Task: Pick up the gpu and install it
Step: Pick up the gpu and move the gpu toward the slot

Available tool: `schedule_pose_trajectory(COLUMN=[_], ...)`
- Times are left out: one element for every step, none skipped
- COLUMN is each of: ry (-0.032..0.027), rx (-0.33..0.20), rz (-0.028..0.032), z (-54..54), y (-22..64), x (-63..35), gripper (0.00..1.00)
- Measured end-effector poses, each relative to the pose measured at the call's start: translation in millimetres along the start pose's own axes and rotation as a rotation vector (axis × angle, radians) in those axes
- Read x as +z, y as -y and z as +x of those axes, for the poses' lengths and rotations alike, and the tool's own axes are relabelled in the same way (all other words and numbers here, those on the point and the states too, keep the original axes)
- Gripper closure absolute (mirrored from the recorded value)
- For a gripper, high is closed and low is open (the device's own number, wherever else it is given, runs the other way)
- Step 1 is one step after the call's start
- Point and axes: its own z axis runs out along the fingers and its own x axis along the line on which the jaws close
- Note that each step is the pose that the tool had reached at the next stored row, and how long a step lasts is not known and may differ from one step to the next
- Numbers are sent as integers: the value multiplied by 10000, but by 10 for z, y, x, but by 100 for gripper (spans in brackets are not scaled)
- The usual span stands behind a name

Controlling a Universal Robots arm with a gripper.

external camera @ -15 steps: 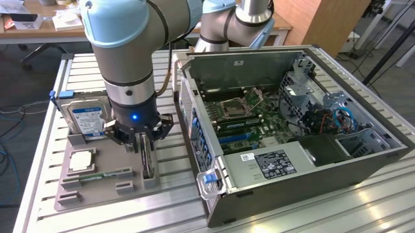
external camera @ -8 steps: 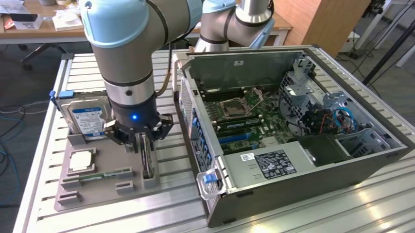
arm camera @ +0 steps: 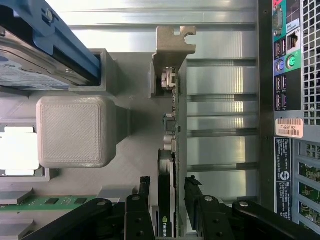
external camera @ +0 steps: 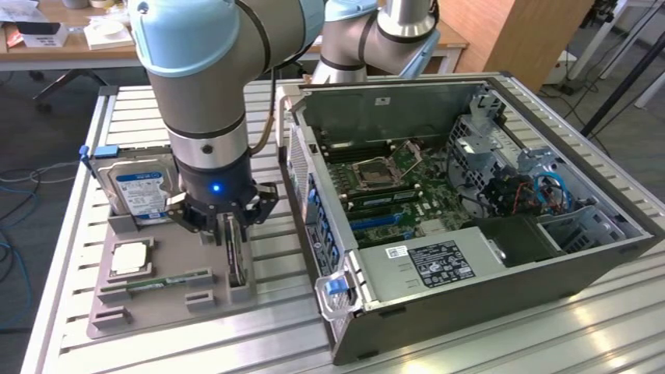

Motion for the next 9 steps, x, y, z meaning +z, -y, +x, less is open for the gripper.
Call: schedule_pose_trajectory(ry=[1, 1, 1, 0, 0, 0, 0, 0, 1], rx=[-1, -1, -1, -1, -1, -1, -1, -1, -1], rz=[0, -1, -1, -1, -1, -1, -1, -1, -1], z=[-1, -1, -1, -1, -1, -1, -1, -1, -1], y=[0, 0, 0, 0, 0, 0, 0, 0, 0], x=[0, 0, 0, 0, 0, 0, 0, 0, 0], gripper=[59, 59, 59, 59, 59, 59, 59, 60, 60])
